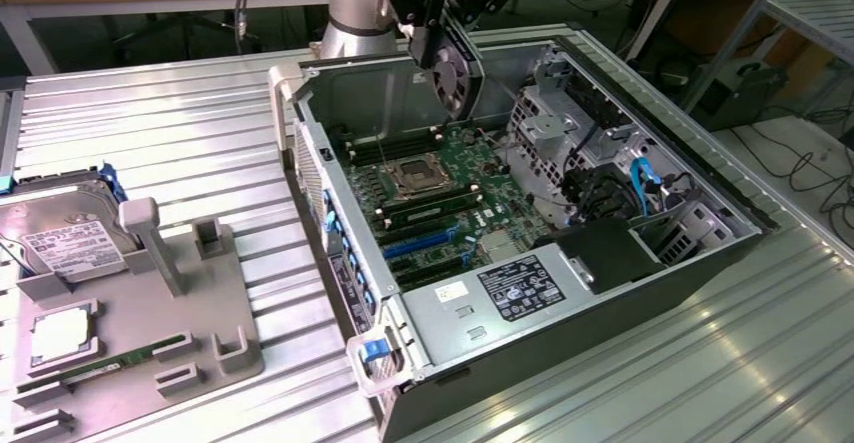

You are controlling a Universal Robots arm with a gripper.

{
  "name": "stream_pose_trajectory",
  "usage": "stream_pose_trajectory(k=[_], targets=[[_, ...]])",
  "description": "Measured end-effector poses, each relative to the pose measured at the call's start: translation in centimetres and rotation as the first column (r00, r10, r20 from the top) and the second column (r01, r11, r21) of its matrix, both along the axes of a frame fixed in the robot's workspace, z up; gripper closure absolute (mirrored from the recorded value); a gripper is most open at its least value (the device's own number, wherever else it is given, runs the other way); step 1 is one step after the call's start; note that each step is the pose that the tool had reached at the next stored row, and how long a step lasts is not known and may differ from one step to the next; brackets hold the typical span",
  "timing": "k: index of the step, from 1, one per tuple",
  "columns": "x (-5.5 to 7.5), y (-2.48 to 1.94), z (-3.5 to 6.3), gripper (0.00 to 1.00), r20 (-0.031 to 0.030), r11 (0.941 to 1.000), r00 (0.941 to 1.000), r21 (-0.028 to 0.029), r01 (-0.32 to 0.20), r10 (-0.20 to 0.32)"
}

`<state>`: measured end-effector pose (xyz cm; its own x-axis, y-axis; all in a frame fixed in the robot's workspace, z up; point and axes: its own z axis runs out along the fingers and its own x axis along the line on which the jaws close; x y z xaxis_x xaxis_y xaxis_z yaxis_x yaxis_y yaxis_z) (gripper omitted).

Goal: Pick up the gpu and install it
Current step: 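Pick up the gpu and move the gpu toward the slot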

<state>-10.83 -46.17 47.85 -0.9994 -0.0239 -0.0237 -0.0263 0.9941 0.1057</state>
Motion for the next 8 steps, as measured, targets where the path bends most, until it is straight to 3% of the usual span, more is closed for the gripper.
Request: stream_pose_trajectory(k=[8], targets=[[1.3, 0.0, -0.01, 0.72, 0.0001, 1.0, 1.0, 0.0001, 0.0, 0.0]])
